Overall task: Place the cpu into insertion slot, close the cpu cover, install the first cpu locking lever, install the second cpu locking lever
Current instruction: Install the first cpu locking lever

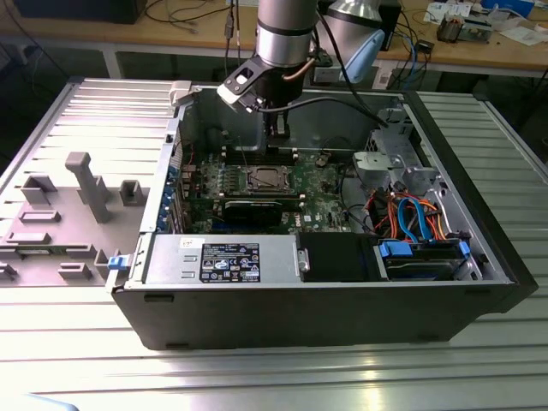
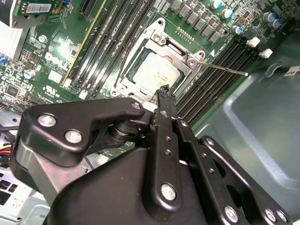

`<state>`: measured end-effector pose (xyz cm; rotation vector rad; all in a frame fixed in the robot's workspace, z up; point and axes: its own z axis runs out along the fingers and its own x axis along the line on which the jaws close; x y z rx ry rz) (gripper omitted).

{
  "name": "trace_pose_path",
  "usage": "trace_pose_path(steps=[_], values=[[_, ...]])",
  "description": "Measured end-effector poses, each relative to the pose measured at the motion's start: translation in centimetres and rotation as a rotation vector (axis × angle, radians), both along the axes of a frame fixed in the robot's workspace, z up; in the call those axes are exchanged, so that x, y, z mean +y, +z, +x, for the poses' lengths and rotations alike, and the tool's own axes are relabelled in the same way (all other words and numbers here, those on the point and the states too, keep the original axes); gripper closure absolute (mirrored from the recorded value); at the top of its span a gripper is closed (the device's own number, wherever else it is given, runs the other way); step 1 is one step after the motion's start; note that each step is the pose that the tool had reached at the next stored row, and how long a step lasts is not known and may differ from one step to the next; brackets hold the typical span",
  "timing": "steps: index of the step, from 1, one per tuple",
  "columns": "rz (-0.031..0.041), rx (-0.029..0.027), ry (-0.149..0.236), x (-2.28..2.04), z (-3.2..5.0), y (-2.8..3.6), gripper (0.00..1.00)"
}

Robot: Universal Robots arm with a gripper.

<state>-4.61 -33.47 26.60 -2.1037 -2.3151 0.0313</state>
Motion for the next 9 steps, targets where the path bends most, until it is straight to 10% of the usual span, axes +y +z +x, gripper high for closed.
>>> trace_pose_path(steps=[9], values=[[-0.0001,0.0,0.214,0.0,0.0,-0.01,0.89]])
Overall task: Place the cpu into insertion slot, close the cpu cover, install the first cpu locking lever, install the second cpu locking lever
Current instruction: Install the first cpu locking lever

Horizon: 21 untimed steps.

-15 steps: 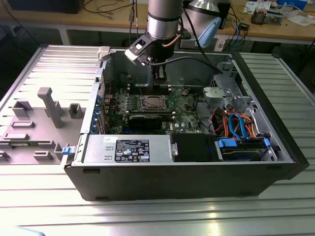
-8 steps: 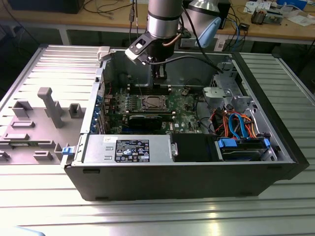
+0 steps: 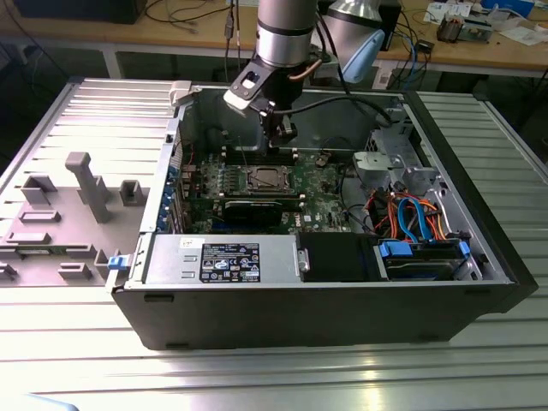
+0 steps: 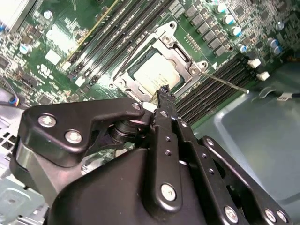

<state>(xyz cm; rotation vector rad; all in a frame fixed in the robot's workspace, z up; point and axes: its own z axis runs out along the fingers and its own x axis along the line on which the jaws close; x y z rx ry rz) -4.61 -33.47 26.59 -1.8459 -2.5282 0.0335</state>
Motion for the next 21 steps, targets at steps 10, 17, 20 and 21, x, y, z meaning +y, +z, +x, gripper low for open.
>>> trace_pose_path(steps=[10,17,20,21], values=[[0.0,0.0,0.222,0.0,0.0,-0.03,0.89],[0.0,-0.0001,0.392,0.0,0.0,-0.06,0.89],[0.0158,-0.0044,0.469,0.0,0.0,-0.07,0.89],[0.0234,-0.0062,0.477,0.0,0.0,-0.07,0.89]])
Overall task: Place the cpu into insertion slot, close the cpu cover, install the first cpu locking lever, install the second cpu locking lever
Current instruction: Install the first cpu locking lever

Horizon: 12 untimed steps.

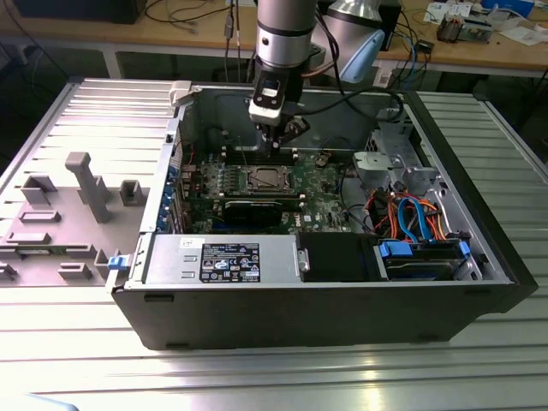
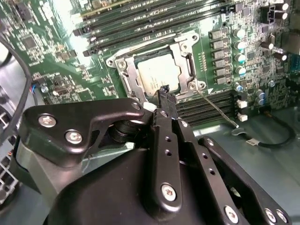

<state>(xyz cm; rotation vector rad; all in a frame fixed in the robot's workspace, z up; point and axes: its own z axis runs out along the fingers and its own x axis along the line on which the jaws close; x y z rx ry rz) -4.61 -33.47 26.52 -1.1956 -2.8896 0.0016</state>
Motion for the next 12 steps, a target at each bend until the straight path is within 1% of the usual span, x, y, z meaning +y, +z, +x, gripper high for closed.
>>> trace_pose_path(steps=[1,2,3,5,7,9,10,12], values=[[0.0054,-0.0005,0.019,0.01,0.0,0.0,0.89],[0.0053,-0.0005,0.055,0.0,0.0,-0.02,0.89],[0.0053,-0.0004,0.068,0.0,0.0,-0.02,0.89],[0.0053,-0.0004,0.116,0.0,0.0,-0.05,0.89],[0.0054,-0.0003,0.146,0.0,0.0,-0.08,0.89],[0.0055,-0.0003,0.192,0.0,0.0,-0.12,0.89],[0.0055,-0.0002,0.229,0.0,0.0,-0.16,0.89],[0.0055,-0.0001,0.258,0.0,0.0,-0.19,0.89]])
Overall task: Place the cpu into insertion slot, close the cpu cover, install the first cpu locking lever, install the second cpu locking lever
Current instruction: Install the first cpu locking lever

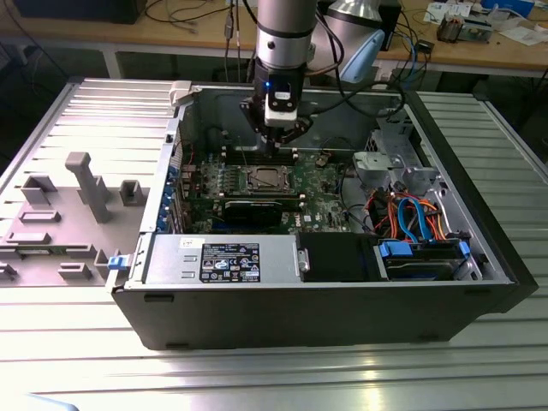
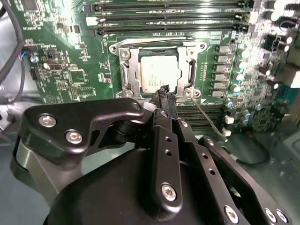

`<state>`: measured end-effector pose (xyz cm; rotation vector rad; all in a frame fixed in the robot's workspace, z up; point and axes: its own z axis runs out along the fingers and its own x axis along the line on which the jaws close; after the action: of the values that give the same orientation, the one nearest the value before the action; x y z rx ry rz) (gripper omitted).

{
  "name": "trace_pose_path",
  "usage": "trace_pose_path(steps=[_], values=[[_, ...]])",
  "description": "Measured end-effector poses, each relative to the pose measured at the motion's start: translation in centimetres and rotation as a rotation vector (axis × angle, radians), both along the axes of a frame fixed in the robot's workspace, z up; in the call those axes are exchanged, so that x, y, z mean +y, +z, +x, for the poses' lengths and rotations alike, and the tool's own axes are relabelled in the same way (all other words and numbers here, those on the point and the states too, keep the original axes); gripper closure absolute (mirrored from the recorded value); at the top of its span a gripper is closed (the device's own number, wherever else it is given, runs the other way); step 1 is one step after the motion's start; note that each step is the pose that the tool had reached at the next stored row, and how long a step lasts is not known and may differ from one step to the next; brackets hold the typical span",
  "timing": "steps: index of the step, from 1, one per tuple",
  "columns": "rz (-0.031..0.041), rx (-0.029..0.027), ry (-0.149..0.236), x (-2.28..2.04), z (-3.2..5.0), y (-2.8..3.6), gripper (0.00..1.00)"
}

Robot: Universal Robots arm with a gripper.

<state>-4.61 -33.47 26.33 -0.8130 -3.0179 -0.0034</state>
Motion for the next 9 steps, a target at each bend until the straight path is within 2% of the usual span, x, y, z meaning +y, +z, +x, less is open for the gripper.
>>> trace_pose_path(steps=[2,3,4,5,6,7,9], values=[[-0.0003,-0.0017,0.045,0.0,-0.01,-0.04,0.89],[-0.0001,-0.0097,0.054,0.0,-0.01,-0.06,0.89],[-0.0005,-0.0266,0.056,0.0,-0.05,-0.07,0.89],[-0.0011,-0.0486,0.056,0.0,-0.19,-0.06,0.89],[-0.0014,-0.0571,0.056,0.0,-0.32,-0.06,0.89],[-0.0015,-0.0592,0.056,0.0,-0.44,-0.06,0.89],[-0.001,-0.0599,0.076,0.0,-0.62,-0.07,0.89]])
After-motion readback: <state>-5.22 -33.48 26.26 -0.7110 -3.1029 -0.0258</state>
